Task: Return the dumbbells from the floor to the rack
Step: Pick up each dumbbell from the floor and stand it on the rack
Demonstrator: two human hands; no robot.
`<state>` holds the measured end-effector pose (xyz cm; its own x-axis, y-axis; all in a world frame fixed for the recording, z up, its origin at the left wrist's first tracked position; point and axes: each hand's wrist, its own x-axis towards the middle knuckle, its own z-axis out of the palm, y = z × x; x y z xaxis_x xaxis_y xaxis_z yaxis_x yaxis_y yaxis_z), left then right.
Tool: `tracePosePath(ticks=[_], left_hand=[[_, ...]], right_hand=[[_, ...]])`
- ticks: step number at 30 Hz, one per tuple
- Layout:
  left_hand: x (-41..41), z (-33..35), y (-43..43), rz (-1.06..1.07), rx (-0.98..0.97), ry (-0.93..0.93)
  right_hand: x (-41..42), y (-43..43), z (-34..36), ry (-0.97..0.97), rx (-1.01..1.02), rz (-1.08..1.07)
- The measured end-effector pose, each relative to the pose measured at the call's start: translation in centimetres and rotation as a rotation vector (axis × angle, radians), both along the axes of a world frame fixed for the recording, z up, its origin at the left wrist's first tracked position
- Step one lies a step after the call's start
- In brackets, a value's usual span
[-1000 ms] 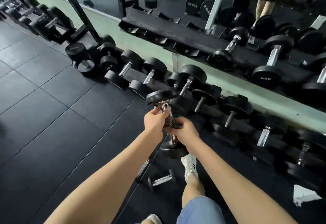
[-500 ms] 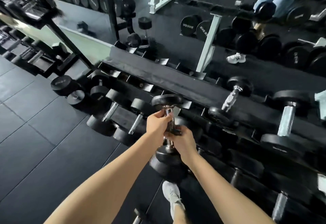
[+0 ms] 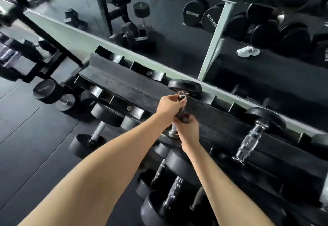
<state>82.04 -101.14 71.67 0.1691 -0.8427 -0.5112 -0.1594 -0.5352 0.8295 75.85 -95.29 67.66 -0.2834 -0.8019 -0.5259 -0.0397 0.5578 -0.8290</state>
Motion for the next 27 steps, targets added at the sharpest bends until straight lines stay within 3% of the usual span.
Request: tracePosePath(ticks=[6, 14, 21, 27], left_hand=[[-0.5, -2.3, -2.9, -0.132, 0.012, -0.141], [-0.5, -3.2, -2.9, -0.128, 0.029, -0.106], [2.6, -2.5, 0.4, -0.032, -0.007, -0.146], [9.5, -1.7, 8.9, 0.126, -0.024, -0.084]], right_hand=[[-0.1, -2.3, -1.6, 0.029, 0.052, -0.057], [-0.6, -2.3, -1.5, 0.005, 0.046, -0.031], [-0.3, 0.3, 1.2, 0.490, -0.058, 0.072], [2.8, 7.0, 3.1, 0.745, -0.221, 0.090]])
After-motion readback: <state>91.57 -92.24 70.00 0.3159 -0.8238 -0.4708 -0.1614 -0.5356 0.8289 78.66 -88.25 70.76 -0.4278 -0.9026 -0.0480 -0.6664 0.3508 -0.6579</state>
